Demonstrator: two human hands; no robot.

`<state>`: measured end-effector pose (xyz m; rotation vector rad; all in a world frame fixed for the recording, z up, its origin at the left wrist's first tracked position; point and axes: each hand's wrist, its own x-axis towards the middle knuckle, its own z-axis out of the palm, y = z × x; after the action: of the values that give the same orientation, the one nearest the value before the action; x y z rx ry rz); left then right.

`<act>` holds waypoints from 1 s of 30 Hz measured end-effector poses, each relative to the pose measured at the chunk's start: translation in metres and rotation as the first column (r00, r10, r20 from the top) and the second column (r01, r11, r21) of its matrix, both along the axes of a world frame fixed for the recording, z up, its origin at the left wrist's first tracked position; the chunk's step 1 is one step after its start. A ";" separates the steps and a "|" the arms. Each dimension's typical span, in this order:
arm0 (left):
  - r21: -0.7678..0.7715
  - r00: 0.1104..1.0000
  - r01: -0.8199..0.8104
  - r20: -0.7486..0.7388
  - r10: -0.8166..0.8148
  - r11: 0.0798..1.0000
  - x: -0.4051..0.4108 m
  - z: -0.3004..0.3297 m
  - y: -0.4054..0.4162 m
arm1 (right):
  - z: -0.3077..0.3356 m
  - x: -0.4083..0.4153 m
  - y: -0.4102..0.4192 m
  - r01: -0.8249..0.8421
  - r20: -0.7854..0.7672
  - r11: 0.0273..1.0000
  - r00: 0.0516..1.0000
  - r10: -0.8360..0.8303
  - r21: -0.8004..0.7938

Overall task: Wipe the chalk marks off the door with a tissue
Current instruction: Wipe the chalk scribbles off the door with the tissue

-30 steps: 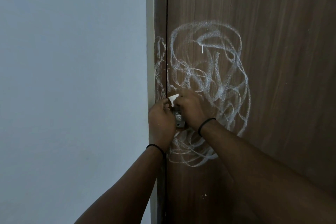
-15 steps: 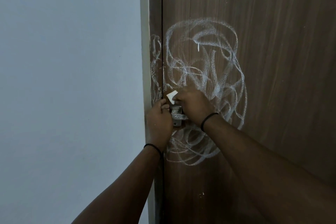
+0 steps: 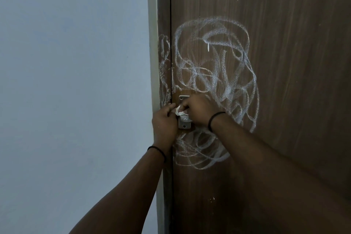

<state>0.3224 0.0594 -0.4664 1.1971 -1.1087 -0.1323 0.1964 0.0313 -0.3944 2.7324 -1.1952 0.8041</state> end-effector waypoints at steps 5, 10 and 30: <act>0.014 1.000 0.025 0.011 -0.026 1.000 0.001 -0.002 0.004 | 0.004 -0.001 0.002 0.020 0.045 1.000 0.999 -0.021 0.015; 0.010 0.999 0.050 0.013 -0.051 0.999 0.001 -0.001 0.005 | -0.003 -0.002 0.010 -0.047 0.010 0.999 0.999 0.046 0.009; 0.037 0.988 -0.028 0.156 0.022 0.999 -0.010 0.000 0.008 | 0.007 -0.047 0.009 -0.008 0.041 0.994 0.999 0.003 0.107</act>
<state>0.3127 0.0671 -0.4669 1.2723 -1.2308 -0.0416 0.1489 0.0407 -0.3869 2.8180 -1.2752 0.8235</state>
